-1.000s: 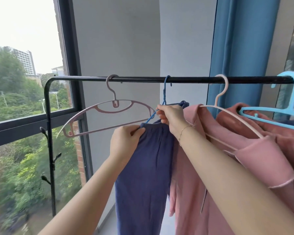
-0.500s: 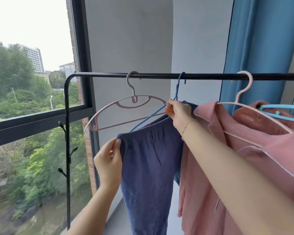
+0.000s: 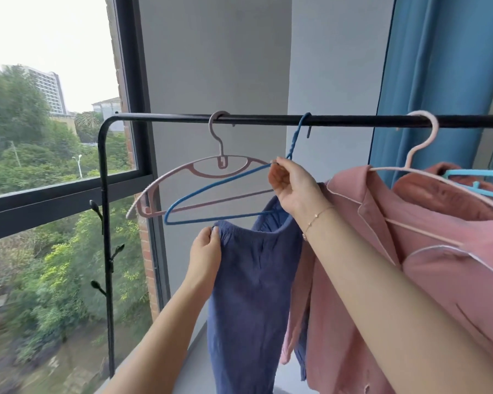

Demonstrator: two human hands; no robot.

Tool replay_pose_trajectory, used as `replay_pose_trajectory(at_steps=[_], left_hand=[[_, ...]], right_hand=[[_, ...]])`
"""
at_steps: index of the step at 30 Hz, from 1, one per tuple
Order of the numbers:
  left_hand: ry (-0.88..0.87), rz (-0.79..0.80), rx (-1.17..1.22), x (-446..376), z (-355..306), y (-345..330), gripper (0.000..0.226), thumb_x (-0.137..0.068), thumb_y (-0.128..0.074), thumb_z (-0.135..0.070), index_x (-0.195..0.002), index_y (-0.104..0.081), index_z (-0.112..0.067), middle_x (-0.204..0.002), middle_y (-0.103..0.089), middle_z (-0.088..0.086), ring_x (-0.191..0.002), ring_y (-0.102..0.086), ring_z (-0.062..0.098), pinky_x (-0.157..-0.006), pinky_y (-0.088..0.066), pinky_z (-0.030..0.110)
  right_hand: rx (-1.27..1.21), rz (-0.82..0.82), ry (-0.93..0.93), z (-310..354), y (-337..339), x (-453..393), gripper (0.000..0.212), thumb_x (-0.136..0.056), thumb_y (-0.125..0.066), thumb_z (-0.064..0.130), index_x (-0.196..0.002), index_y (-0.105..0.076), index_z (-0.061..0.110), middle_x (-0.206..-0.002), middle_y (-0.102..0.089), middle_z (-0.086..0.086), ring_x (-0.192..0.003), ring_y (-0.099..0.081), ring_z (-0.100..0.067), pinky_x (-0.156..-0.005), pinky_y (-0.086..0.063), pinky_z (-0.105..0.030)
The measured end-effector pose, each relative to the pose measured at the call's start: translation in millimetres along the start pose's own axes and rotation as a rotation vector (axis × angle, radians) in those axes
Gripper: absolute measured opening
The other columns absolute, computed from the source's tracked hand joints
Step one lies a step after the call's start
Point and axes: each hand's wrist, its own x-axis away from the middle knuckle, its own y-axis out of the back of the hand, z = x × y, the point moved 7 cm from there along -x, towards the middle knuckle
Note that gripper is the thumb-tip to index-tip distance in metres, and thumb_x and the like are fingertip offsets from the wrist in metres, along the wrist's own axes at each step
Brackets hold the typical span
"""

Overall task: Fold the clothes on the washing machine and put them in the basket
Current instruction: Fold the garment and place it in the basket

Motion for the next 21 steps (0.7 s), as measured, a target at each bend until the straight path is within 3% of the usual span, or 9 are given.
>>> replay_pose_trajectory(at_steps=[3, 7, 10, 14, 17, 21], left_hand=[[0.055, 0.069, -0.012, -7, 1, -12, 0.026, -0.102, -0.039, -0.023, -0.093, -0.058, -0.008, -0.084, -0.060, 0.001, -0.079, -0.052, 0.014, -0.070, -0.042, 0.028], [0.032, 0.081, -0.063, -7, 2, -22, 0.031, -0.103, -0.039, -0.020, -0.075, -0.048, -0.010, -0.068, -0.042, 0.000, -0.063, -0.038, 0.012, -0.053, -0.033, 0.017], [0.081, 0.129, -0.052, -2, 16, -32, 0.029, -0.102, -0.040, -0.023, -0.079, -0.052, -0.009, -0.071, -0.043, 0.001, -0.067, -0.038, 0.014, -0.059, -0.033, 0.027], [0.147, 0.172, -0.098, 11, 38, -47, 0.027, -0.101, -0.041, -0.024, -0.089, -0.055, -0.003, -0.078, -0.041, 0.006, -0.074, -0.037, 0.015, -0.066, -0.031, 0.029], [0.161, 0.176, -0.163, 25, 49, -52, 0.024, -0.100, -0.040, -0.023, -0.082, -0.047, -0.009, -0.079, -0.035, 0.005, -0.074, -0.031, 0.016, -0.064, -0.026, 0.030], [0.169, 0.167, -0.168, 37, 54, -49, 0.025, -0.100, -0.041, -0.023, -0.083, -0.049, -0.005, -0.080, -0.039, 0.005, -0.076, -0.035, 0.016, -0.067, -0.028, 0.030]], right_hand=[[0.046, -0.002, 0.047, 3, 9, 14, 0.017, -0.093, -0.062, 0.010, -0.078, -0.062, 0.003, -0.052, -0.064, -0.002, -0.043, -0.061, -0.008, -0.046, -0.051, -0.018], [0.067, -0.033, 0.161, 4, 42, 32, 0.009, -0.096, -0.059, 0.014, -0.089, -0.062, 0.008, -0.062, -0.069, -0.001, -0.051, -0.062, -0.008, -0.051, -0.052, -0.017], [0.089, -0.078, 0.171, -12, 77, 42, 0.006, -0.096, -0.056, 0.010, -0.097, -0.061, 0.007, -0.071, -0.068, -0.003, -0.058, -0.063, -0.009, -0.058, -0.053, -0.017], [0.143, -0.196, 0.225, -27, 124, 51, 0.022, -0.092, -0.050, -0.003, -0.110, -0.062, -0.007, -0.081, -0.068, -0.004, -0.067, -0.065, -0.007, -0.068, -0.054, -0.017], [0.265, -0.193, 0.215, -41, 150, 58, 0.023, -0.092, -0.046, -0.006, -0.109, -0.063, -0.008, -0.081, -0.068, -0.001, -0.069, -0.064, -0.006, -0.067, -0.052, -0.015], [0.328, -0.132, 0.023, -74, 174, 61, 0.023, -0.092, -0.045, -0.006, -0.091, -0.064, 0.007, -0.083, -0.066, -0.005, -0.070, -0.064, -0.011, -0.066, -0.051, -0.019]])
